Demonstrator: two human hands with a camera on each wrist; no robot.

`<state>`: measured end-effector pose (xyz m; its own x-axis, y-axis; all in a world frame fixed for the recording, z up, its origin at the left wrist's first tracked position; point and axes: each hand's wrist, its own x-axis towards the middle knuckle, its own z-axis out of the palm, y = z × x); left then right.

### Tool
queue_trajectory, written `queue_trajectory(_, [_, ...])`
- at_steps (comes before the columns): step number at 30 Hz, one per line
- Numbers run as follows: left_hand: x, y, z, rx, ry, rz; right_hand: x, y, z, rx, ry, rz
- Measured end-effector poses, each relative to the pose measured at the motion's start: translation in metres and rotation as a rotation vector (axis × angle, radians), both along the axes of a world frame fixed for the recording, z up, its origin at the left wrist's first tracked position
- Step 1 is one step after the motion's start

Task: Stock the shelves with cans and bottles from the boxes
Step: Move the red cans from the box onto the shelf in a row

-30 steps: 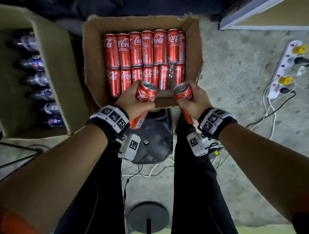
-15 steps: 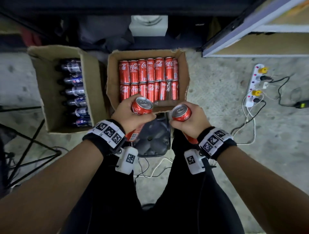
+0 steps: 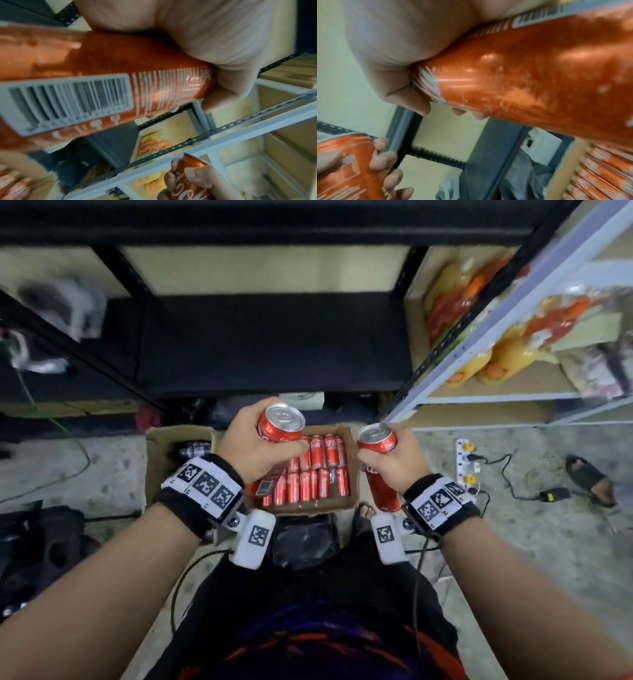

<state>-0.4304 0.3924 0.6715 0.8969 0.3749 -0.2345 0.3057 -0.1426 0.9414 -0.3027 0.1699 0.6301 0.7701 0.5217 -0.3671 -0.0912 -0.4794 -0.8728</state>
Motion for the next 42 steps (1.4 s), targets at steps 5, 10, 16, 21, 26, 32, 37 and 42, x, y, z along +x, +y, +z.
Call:
queue_trajectory(5, [0.026, 0.011, 0.08, 0.111, -0.223, 0.017, 0.026, 0.015, 0.081, 0.14, -0.196, -0.067])
queue_trajectory(10, [0.051, 0.022, 0.14, 0.154, -0.408, 0.094, 0.044, 0.032, 0.155, 0.287, -0.365, -0.072])
queue_trajectory(16, [0.062, 0.044, 0.207, 0.208, -0.586, 0.002, 0.058, 0.053, 0.221, 0.38, -0.522, -0.088])
queue_trajectory(21, [0.058, 0.074, 0.245, 0.185, -0.676, -0.003, 0.054, 0.079, 0.265, 0.457, -0.597, -0.108])
queue_trajectory(26, [0.051, 0.105, 0.273, 0.175, -0.739, -0.061, 0.038, 0.121, 0.289, 0.522, -0.629, -0.147])
queue_trajectory(32, [0.054, 0.141, 0.282, 0.167, -0.728, -0.101, 0.043, 0.155, 0.293, 0.558, -0.631, -0.186])
queue_trajectory(37, [0.075, 0.158, 0.271, 0.141, -0.7, -0.076, 0.072, 0.167, 0.291, 0.547, -0.635, -0.17])
queue_trajectory(42, [0.116, 0.166, 0.257, 0.169, -0.686, -0.053, 0.125, 0.171, 0.283, 0.587, -0.601, -0.126])
